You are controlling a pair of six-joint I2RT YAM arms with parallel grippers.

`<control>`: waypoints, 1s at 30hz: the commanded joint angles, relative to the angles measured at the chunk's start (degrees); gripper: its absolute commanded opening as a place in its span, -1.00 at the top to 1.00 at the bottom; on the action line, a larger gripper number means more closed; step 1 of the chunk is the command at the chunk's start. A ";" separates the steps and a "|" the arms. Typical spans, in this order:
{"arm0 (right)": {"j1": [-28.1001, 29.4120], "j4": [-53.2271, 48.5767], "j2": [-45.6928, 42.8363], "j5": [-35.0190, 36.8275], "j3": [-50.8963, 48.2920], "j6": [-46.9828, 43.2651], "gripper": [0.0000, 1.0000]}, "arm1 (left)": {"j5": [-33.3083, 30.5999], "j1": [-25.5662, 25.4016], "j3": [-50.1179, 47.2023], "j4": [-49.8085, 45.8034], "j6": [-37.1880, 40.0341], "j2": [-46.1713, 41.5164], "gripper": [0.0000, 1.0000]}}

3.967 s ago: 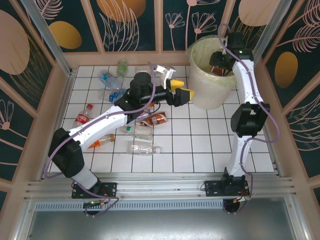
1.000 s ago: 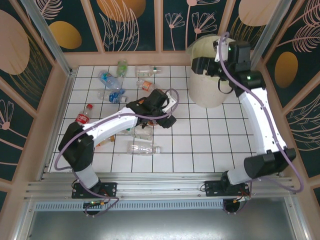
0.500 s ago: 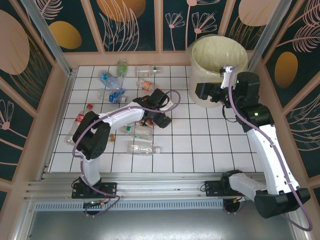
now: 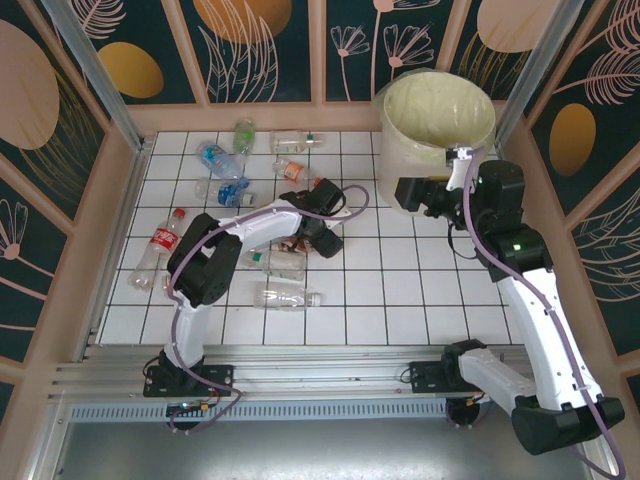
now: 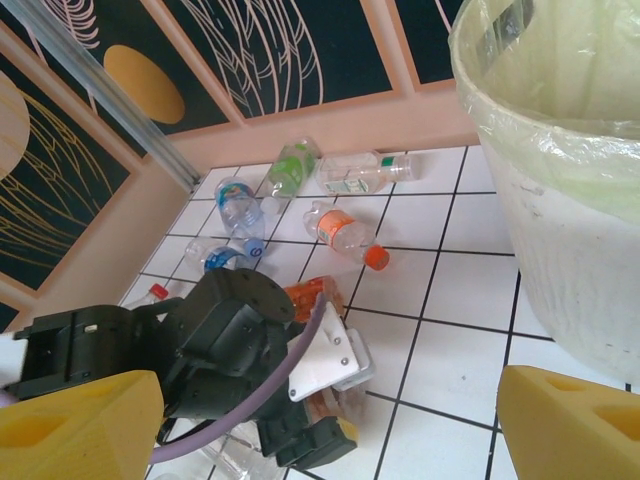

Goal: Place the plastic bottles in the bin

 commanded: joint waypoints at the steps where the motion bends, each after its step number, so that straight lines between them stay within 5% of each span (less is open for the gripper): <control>1: -0.19 0.09 -1.15 1.24 -0.71 0.99 -0.76 | 0.15 0.21 1.96 -3.22 0.68 1.36 -0.59; 18: -0.31 0.26 -2.00 1.60 -2.29 1.62 -0.76 | -1.51 0.21 2.63 -5.57 0.72 3.39 -0.75; 30: -0.30 0.86 -3.12 1.60 -3.75 2.16 -0.76 | -1.70 0.30 3.40 -4.45 0.66 3.54 -0.28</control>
